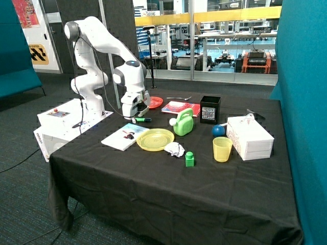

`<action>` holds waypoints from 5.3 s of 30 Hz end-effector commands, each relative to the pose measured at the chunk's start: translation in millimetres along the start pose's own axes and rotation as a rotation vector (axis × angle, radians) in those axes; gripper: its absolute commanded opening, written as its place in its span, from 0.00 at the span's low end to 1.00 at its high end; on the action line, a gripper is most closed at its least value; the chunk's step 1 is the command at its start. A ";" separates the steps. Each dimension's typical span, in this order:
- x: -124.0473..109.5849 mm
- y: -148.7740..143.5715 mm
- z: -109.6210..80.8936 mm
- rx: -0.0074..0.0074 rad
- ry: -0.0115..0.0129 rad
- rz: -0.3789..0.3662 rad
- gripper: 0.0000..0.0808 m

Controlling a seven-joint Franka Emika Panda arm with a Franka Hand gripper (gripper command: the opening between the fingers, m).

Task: Put a highlighter on each book

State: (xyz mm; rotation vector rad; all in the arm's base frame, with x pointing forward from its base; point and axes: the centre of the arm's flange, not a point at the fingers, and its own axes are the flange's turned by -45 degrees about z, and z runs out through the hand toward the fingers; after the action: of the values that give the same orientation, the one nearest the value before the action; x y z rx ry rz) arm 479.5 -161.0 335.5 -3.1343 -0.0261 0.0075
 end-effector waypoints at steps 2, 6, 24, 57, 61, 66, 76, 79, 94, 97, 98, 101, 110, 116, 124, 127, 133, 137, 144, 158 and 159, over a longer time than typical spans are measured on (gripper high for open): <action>-0.7 -49.8 1.4 -0.0075 0.0044 -0.091 0.70; -1.1 -67.8 5.7 -0.0075 0.0043 -0.119 0.74; -9.7 -111.5 15.2 -0.0077 0.0040 -0.200 0.69; -43.7 -90.0 43.2 -0.0077 0.0041 -0.177 0.73; -40.8 -91.5 45.9 -0.0077 0.0040 -0.180 0.73; -41.7 -93.7 48.9 -0.0077 0.0040 -0.186 0.73; -45.8 -97.9 54.5 -0.0077 0.0040 -0.194 0.71; -45.2 -98.0 56.2 -0.0077 0.0040 -0.192 0.70; -45.5 -100.2 62.6 -0.0077 0.0040 -0.193 0.65; -46.0 -100.2 63.9 -0.0077 0.0040 -0.191 0.63; -46.2 -100.3 64.5 -0.0077 0.0040 -0.190 0.62; -46.3 -100.6 65.8 -0.0077 0.0040 -0.188 0.58; -45.2 -101.5 67.7 -0.0077 0.0040 -0.182 0.34; -46.4 -101.7 69.4 -0.0077 0.0040 -0.186 0.30; -47.9 -99.6 69.3 -0.0076 0.0041 -0.170 0.02; -47.4 -98.7 67.5 -0.0076 0.0041 -0.163 0.00; -47.1 -98.5 65.9 -0.0076 0.0041 -0.157 0.00; -48.8 -100.0 66.2 -0.0076 0.0041 -0.155 0.00; -52.4 -99.9 66.2 -0.0076 0.0042 -0.148 0.00; -51.4 -98.7 55.9 -0.0076 0.0041 -0.151 0.00; -49.8 -99.0 53.8 -0.0076 0.0041 -0.154 0.00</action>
State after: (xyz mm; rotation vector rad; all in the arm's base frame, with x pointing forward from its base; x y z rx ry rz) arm 424.8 -62.9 273.3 -3.1314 -0.2573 -0.0061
